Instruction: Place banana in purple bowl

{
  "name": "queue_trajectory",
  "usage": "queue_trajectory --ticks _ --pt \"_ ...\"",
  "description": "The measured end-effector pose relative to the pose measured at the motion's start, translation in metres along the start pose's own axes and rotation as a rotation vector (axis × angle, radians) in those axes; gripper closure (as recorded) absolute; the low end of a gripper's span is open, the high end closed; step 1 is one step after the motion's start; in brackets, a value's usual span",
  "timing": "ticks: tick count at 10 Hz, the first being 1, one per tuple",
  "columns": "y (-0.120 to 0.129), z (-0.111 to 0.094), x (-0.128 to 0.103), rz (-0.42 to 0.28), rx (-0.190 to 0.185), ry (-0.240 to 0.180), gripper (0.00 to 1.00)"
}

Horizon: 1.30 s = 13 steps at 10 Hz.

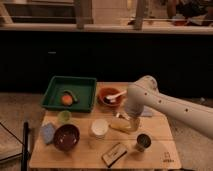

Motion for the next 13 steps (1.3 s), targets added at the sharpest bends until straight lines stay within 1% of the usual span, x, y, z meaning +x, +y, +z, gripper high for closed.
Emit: queue_trajectory --ticks 2,3,6,9,11,13 --pt "0.005 0.014 -0.006 0.003 -0.020 -0.027 0.20" --pt "0.004 0.018 -0.009 0.001 -0.020 -0.034 0.20" --pt "-0.003 0.042 -0.023 -0.006 -0.013 -0.075 0.20" --pt "-0.008 0.064 -0.027 -0.014 -0.004 -0.126 0.20" --pt "-0.009 0.079 -0.024 -0.006 -0.009 -0.140 0.20" --pt "-0.008 0.089 -0.017 0.004 -0.018 -0.136 0.20"
